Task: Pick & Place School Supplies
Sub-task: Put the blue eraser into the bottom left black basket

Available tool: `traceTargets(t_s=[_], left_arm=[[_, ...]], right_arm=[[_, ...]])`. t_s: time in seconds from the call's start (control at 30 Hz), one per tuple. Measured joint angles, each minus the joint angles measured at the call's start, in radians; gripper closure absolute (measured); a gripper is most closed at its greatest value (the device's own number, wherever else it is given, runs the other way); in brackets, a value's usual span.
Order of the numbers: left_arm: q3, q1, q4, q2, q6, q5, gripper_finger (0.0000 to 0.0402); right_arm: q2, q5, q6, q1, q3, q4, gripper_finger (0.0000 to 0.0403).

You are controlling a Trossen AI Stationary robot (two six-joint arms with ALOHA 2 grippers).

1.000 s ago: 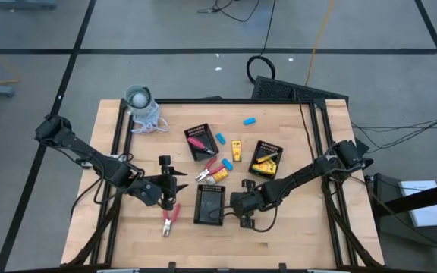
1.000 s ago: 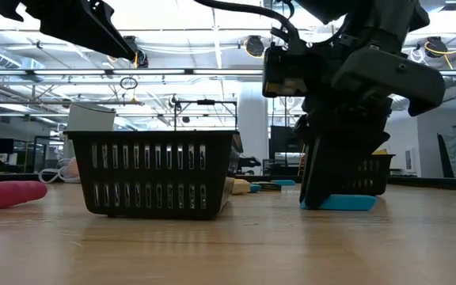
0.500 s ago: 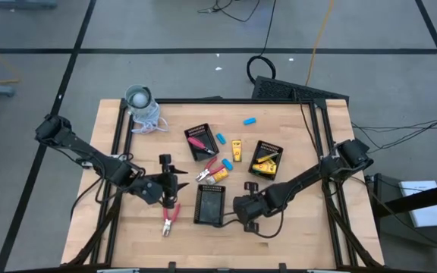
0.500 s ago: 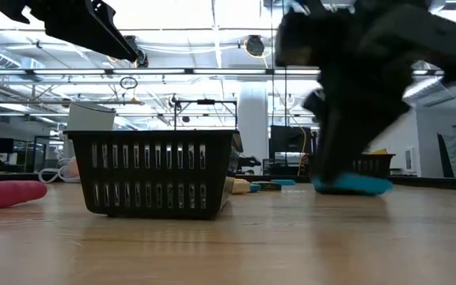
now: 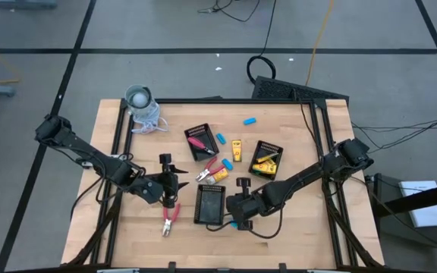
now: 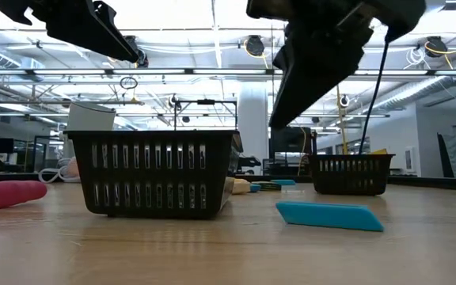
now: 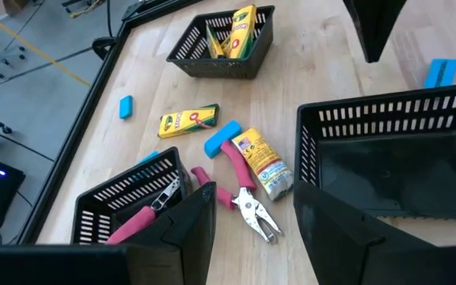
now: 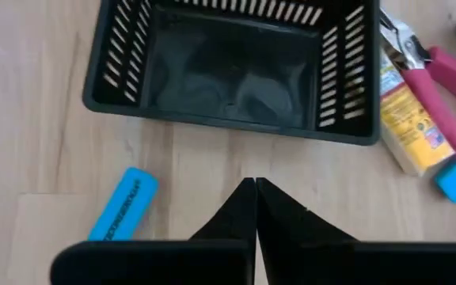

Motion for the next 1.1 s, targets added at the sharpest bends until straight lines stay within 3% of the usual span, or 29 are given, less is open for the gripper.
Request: traceTargets(t_s=[0.1,0.27,0.57,0.73,0.87,1.1], left_arm=[[0.0,0.0,-0.001,0.0,0.0,0.0,0.0225],[0.0,0.0,-0.004,0.0,0.004,0.001,0.0225],[0.0,0.0,-0.009,0.0,0.008,0.001,0.0225],[0.0,0.0,-0.008,0.0,0.008,0.008,0.0225],[0.0,0.003,-0.003,0.0,0.022,0.031,0.0225],[0.0,0.003,-0.004,0.0,0.022,0.037,0.0225]], right_arm=[[0.0,-0.007,0.005,-0.003,0.023,-0.068,0.0399],[0.001,-0.111,0.089,0.011,0.025,-0.135,0.04],[0.006,-0.174,0.235,0.113,0.025,-0.019,0.0401],[0.058,-0.281,0.222,0.149,0.026,0.112,0.0396],[0.093,-0.359,0.254,0.139,0.025,0.083,0.0349],[0.1,-0.426,0.264,0.096,0.025,0.1,0.0216]])
